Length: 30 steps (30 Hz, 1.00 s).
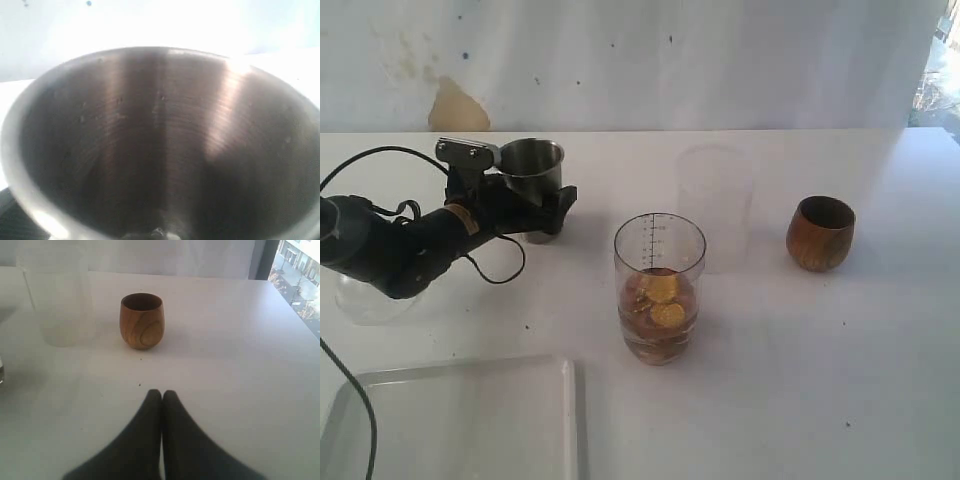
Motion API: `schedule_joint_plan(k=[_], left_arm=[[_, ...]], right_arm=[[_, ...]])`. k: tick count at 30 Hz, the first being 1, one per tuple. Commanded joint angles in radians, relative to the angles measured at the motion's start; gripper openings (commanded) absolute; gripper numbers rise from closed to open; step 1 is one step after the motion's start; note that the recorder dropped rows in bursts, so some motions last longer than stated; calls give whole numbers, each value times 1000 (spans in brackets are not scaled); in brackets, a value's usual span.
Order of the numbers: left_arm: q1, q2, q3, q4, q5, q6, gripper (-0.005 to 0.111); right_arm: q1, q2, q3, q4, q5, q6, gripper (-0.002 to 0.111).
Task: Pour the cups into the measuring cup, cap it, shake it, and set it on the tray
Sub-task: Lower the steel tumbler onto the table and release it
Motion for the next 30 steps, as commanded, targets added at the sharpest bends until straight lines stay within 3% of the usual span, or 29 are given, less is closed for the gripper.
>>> schedule_joint_plan(k=[1, 30], left_arm=[[3, -4, -2, -14, -15, -4, 98], [7, -259, -2, -39, 33, 19, 98]], right_arm=[[5, -6, 7, 0, -1, 5, 0], [5, -6, 7, 0, -1, 5, 0]])
